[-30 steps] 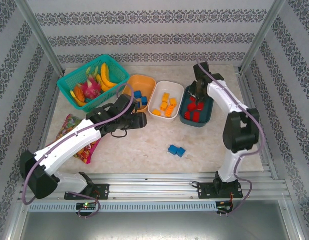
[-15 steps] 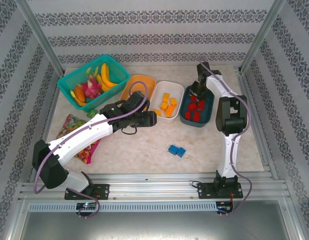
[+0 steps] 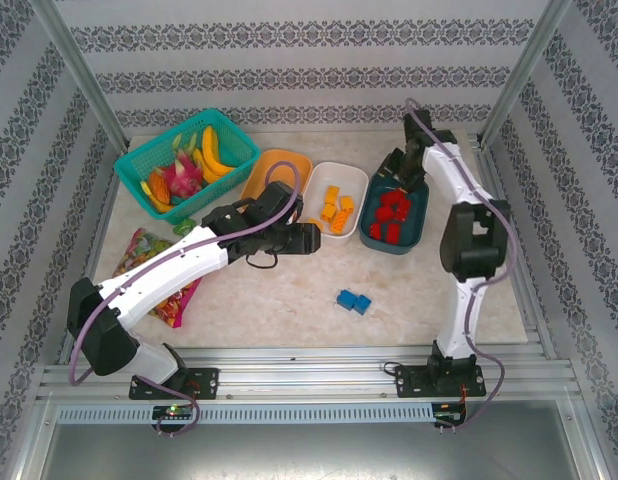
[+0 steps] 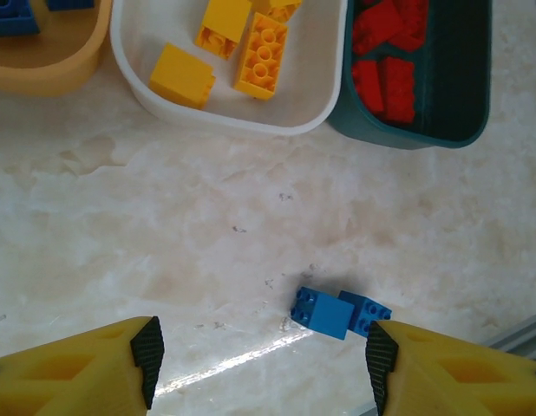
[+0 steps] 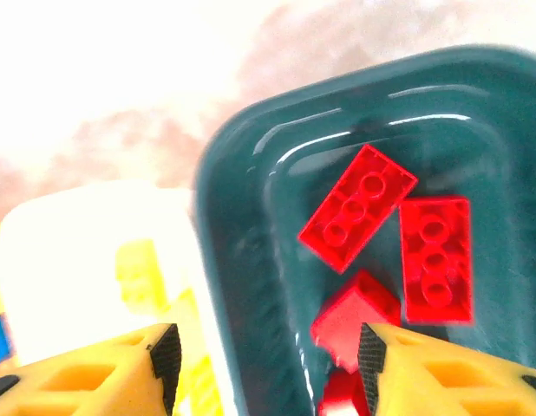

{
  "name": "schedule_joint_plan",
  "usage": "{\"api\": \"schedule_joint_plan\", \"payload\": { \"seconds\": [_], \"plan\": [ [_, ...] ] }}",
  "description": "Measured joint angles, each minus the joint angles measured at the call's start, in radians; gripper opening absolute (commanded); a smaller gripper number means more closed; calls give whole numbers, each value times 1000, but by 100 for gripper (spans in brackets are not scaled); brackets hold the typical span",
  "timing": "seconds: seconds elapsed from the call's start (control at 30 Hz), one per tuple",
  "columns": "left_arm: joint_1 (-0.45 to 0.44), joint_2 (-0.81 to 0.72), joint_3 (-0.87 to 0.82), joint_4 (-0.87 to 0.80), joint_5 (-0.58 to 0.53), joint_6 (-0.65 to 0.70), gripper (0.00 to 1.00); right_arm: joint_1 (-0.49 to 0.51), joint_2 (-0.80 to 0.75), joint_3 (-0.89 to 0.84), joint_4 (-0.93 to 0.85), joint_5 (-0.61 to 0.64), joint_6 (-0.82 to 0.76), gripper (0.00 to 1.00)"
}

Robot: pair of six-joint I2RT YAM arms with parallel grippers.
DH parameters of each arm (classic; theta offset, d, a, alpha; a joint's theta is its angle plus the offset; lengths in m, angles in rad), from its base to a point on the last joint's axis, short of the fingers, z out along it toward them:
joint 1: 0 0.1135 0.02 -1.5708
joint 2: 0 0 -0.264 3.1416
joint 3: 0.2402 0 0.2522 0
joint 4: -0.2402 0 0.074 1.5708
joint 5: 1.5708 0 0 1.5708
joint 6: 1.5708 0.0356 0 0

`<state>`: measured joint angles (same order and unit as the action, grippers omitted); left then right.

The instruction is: Sort the legos into containers by color

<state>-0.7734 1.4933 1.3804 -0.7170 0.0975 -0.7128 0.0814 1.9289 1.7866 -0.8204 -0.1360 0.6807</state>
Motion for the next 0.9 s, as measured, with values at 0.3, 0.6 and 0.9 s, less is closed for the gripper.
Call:
{"api": "schedule_joint_plan", "payload": {
  "seconds": [0.3, 0.6, 0.9],
  "plan": [
    [-5, 238, 84, -91, 128, -276, 72, 293, -851, -568, 100, 68, -116, 61],
    [-42, 339, 83, -74, 240, -601, 77, 636, -1271, -1006, 61, 72, -125, 67],
    [-163, 454, 81, 11, 265, -892, 79, 726, -1348, -995, -20, 136, -150, 67]
  ]
}}
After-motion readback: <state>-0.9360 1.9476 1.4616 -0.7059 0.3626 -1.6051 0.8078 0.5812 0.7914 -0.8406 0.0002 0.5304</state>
